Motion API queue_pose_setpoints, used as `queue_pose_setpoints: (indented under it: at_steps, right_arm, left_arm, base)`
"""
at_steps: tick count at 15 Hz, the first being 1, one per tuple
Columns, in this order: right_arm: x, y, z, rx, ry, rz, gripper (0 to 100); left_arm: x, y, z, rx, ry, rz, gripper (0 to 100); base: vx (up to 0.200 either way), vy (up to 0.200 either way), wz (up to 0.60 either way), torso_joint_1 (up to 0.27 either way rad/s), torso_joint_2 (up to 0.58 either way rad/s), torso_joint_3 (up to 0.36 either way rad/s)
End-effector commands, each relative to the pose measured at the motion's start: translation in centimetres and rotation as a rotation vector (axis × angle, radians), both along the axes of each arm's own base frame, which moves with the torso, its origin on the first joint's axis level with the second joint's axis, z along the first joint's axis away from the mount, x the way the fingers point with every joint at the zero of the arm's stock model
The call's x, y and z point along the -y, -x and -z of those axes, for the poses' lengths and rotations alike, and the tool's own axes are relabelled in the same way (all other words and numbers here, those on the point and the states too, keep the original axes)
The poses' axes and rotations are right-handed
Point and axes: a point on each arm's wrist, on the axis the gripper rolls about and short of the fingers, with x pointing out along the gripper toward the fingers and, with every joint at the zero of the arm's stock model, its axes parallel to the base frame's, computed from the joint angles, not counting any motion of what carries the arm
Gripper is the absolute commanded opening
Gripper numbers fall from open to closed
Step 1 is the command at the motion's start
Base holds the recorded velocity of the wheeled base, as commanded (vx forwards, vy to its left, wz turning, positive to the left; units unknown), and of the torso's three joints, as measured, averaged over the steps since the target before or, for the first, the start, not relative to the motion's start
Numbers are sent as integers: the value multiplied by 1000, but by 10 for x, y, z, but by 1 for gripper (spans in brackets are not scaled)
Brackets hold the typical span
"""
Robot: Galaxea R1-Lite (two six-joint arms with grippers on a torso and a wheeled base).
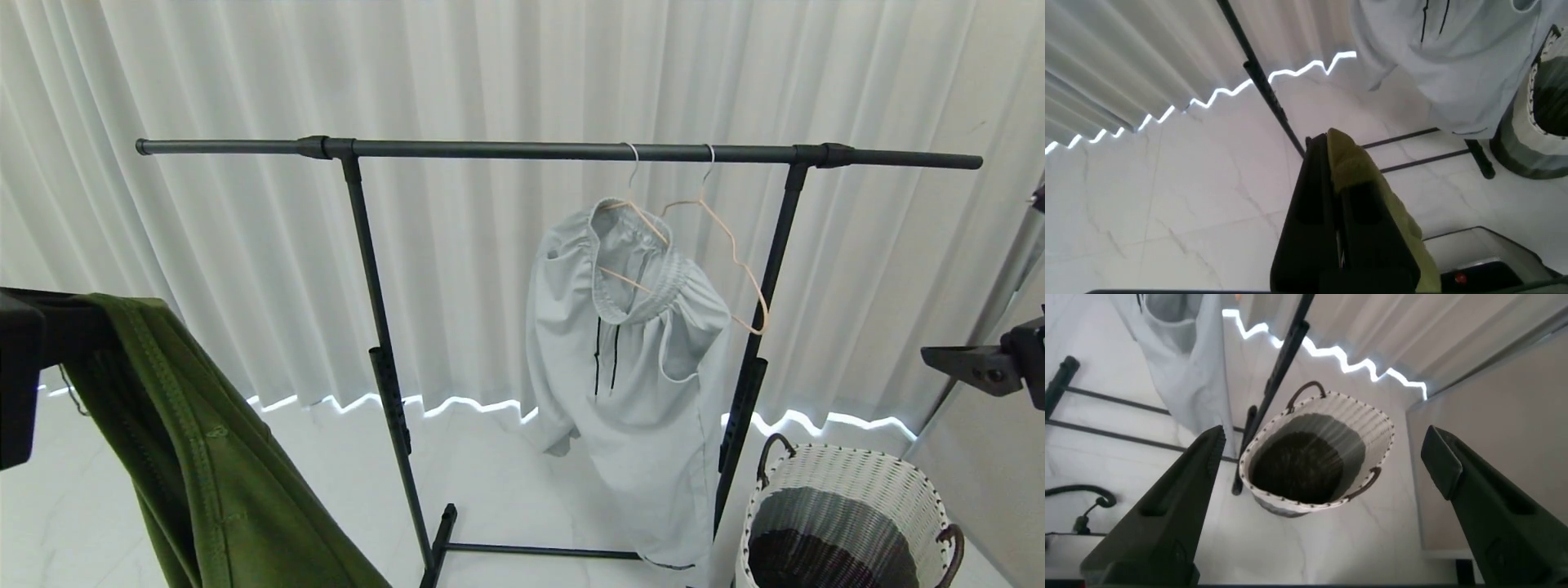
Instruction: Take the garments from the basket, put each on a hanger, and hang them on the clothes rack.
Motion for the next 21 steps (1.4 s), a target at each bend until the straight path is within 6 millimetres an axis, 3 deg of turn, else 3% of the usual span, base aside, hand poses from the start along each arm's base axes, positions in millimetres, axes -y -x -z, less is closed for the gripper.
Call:
queue_pose_setpoints:
  at_steps: [1,6,16,21]
  right_arm:
    - [-1,-1,1,-5,4,-1,100]
    - [-2,-5,4,-16,11,4,100]
    - [-6,-19,15,-4,-105,-82,100]
    - [-25,-51,32,-62,-182,-41,100]
  left_arm:
    - [0,0,0,-1,0,0,0]
    - [1,-1,0,2,-7,-6,0]
    - [2,-2,0,0,-8,-6,0]
    - [2,-1,0,1,-5,0,0]
  base:
    - [0,0,0,198,-505,-305]
    - [0,0,0,160,-385,-232]
    - [200,0,0,11,-18,-12]
    - [160,0,0,-2,2,2]
